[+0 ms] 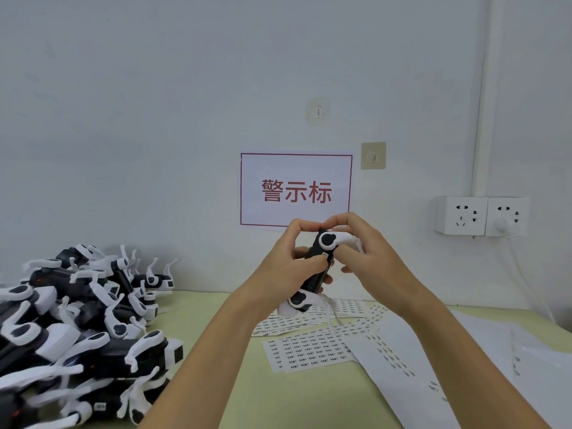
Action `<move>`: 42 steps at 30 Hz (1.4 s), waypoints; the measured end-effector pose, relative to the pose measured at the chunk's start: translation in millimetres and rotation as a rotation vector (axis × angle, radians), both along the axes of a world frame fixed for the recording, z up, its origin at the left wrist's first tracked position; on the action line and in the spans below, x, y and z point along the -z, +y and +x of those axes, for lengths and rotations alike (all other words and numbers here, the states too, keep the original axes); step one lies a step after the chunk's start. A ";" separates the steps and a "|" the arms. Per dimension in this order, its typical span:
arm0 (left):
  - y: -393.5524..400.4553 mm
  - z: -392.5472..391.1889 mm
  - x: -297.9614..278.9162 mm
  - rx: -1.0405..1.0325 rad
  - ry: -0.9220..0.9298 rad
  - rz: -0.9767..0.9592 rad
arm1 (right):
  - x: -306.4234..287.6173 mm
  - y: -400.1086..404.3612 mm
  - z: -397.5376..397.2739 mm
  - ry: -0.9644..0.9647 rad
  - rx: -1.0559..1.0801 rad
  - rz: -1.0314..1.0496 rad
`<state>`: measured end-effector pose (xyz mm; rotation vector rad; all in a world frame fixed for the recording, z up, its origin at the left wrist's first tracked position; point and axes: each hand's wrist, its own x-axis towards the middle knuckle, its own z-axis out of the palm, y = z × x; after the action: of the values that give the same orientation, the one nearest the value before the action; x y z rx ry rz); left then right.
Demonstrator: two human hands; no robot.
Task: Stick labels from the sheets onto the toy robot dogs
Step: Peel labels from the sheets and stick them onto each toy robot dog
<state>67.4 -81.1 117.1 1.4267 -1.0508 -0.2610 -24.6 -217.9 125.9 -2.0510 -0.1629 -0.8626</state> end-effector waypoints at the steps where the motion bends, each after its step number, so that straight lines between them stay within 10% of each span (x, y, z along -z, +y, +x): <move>1: -0.1 -0.1 0.2 -0.004 -0.010 0.003 | 0.1 -1.0 -0.2 0.014 -0.004 0.004; 33: 1.5 6.1 -3.6 -0.071 -0.058 0.064 | -1.2 -11.4 1.9 0.000 0.010 0.254; 42: -0.9 15.0 -2.3 -0.189 0.407 -0.093 | 0.9 -14.5 8.7 -0.103 -0.012 0.575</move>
<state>82.5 -82.0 119.5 1.3083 -0.5847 -0.3432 -15.8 -232.4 125.1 -1.4696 0.0187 -0.8856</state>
